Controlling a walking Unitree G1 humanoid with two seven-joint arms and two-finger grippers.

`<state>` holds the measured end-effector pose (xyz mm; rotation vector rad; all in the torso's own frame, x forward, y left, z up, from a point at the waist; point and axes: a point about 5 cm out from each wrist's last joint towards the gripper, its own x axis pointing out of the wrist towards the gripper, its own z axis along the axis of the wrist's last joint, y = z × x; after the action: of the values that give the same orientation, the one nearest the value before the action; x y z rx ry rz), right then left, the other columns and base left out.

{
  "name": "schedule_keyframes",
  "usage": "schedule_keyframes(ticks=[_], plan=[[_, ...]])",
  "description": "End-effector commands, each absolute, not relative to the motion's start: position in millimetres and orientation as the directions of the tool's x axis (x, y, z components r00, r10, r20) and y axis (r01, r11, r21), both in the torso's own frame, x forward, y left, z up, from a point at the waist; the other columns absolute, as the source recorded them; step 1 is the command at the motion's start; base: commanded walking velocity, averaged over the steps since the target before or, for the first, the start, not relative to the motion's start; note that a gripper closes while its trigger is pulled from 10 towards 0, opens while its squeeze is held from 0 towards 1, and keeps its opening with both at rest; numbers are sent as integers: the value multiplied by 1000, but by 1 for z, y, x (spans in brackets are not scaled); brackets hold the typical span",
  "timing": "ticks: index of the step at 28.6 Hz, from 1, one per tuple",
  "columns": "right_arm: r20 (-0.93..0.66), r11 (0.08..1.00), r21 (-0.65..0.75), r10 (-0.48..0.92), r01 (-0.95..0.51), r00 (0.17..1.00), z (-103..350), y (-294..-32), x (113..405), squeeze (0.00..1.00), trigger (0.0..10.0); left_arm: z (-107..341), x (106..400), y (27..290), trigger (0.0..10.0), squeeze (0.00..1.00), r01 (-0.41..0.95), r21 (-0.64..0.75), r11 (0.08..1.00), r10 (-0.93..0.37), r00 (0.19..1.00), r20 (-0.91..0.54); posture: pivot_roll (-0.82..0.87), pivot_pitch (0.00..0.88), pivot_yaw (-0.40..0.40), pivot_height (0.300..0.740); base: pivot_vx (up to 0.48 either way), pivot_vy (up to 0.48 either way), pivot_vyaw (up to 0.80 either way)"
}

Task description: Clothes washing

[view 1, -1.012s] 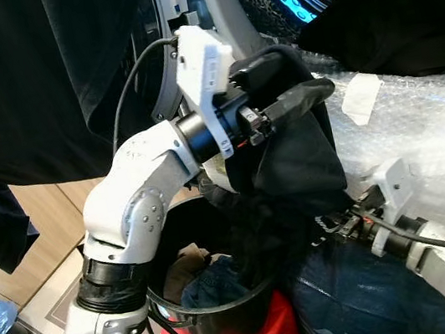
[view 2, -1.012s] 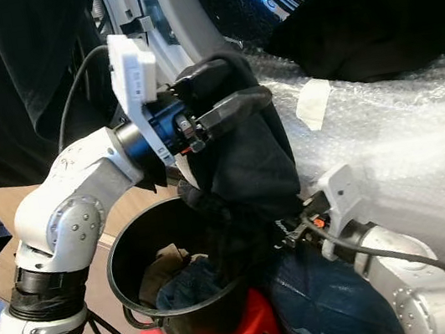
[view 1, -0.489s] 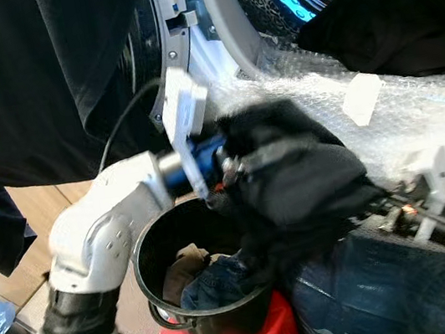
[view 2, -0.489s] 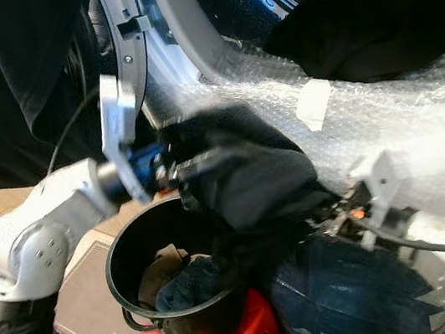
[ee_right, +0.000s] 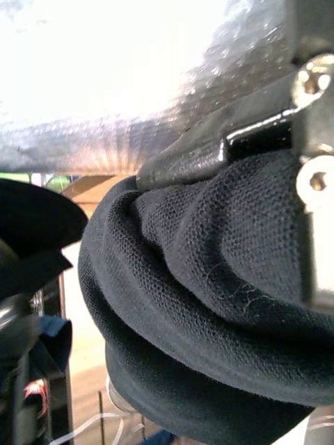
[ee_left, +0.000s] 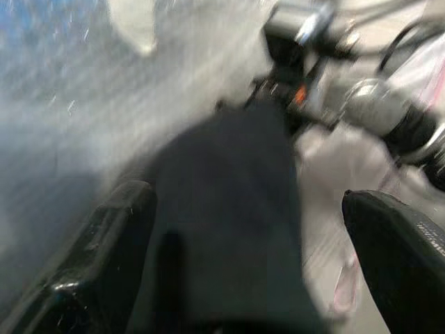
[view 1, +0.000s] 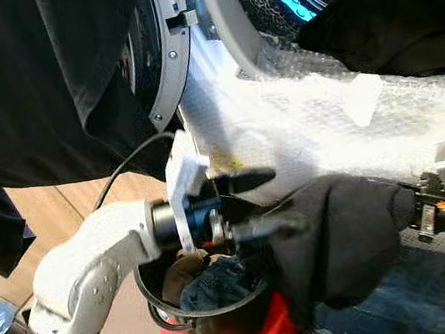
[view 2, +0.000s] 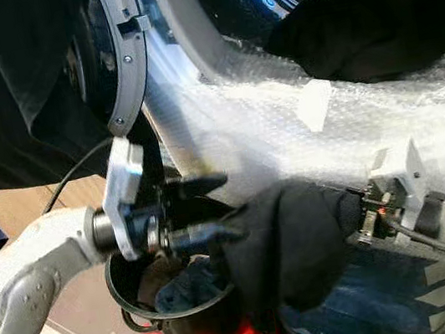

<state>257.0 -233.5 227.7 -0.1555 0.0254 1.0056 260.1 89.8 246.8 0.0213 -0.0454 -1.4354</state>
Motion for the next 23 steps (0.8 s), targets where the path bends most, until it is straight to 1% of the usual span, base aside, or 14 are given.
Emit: schedule_keyframes(ticks=[1,2,4,8,11,13,14,15,16,17,18,19,20,23], plan=[[-51,477,-185,868,-859,494,246,-230,252,0,0,244,257,90,10000,63,988,83,133,-991,135,-15,-54,71,93,740,0,0,0],[-46,462,-187,877,-867,478,250,-230,251,0,0,240,258,91,10000,0,985,97,145,-988,149,-29,-55,70,93,740,0,0,0],[-28,426,-200,897,-882,440,260,-230,248,0,0,230,258,93,10000,0,981,109,158,-984,165,-64,-60,68,95,740,0,0,0],[42,354,-242,934,-903,355,288,-234,240,0,0,208,249,96,10000,0,983,121,136,-980,152,-131,-78,64,96,740,0,0,0],[70,332,-263,943,-906,325,300,-236,236,0,0,202,247,97,10000,0,984,117,134,-979,149,-139,-85,62,95,740,0,0,0],[93,311,-303,950,-901,296,316,-239,233,0,549,193,242,97,10000,0,987,93,129,-978,142,-153,-91,58,94,740,0,0,0],[110,301,-319,953,-898,281,324,-240,231,0,1922,190,241,97,10000,0,987,92,130,-977,143,-158,-96,56,92,740,0,0,0],[132,290,-340,956,-895,260,334,-241,229,0,3020,186,239,98,10000,0,987,95,132,-976,147,-163,-98,55,90,740,0,0,0],[132,290,-340,956,-895,260,334,-241,229,0,3020,186,239,98,10000,0,987,95,132,-976,147,-163,-98,55,90,740,0,0,0],[143,286,-356,957,-890,251,342,-241,228,0,4980,183,238,98,10000,0,986,93,135,-975,149,-164,-100,51,87,740,0,0,0],[144,280,-373,959,-885,243,347,-242,228,0,6667,182,237,98,10000,0,986,92,138,-975,151,-165,-100,51,86,740,0,0,0],[144,275,-384,961,-881,237,350,-242,227,0,7961,181,236,99,10000,0,986,92,139,-974,153,-166,-100,50,86,740,0,0,0],[146,267,-399,963,-877,227,355,-242,226,0,10000,179,235,99,10000,0,985,94,143,-974,157,-165,-100,47,82,740,0,0,0],[146,218,-466,975,-858,168,379,-241,222,0,10000,175,232,101,10000,0,982,91,168,-969,181,-169,-95,44,70,740,0,0,0]])
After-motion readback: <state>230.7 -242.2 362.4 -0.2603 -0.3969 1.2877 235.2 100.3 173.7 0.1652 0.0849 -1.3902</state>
